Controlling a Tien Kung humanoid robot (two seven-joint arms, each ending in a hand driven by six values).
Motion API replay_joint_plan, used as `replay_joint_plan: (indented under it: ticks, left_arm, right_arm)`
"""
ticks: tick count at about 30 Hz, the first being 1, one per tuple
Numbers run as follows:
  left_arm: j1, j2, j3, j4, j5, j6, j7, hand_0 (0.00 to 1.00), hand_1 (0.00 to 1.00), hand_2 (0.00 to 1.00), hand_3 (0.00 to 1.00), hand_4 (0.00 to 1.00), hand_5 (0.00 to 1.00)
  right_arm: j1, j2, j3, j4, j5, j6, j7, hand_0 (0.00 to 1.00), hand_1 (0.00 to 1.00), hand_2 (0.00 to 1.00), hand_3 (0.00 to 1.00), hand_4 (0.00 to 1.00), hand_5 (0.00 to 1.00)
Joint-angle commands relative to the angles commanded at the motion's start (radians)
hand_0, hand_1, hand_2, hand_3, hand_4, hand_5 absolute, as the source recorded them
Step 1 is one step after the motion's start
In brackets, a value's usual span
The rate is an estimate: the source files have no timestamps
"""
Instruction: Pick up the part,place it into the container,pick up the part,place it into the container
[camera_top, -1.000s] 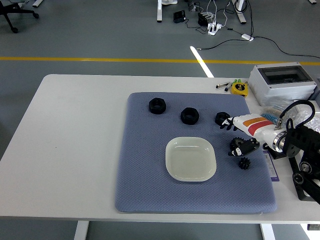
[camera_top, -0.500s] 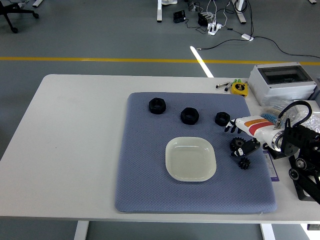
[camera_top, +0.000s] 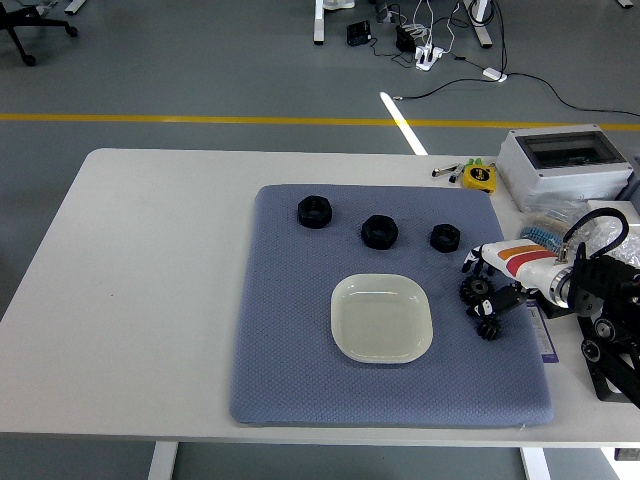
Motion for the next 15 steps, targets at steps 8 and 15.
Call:
replay_joint_plan:
  ticks: [8,15]
  left_arm:
    - [-0.001,0.000,0.001,0.000,-0.001,0.000,0.000,0.708,0.632,0.672,0.584,0.679,0.637]
    - [0.000,0.000,0.000,0.000,0.001,0.000,0.000,0.708,0.631,0.672,0.584,0.679,0.638]
  right_arm:
    - [0.004,0.002,-0.002,-0.009,-0.007,0.009,-0.004,0.431,0.514,0.579,0.622,0.917,0.213]
    - [0.006,0.002,0.000,-0.007,-0.007,0.019,0.001,0.360,0.452,0.512,0.559,0.825,0.151]
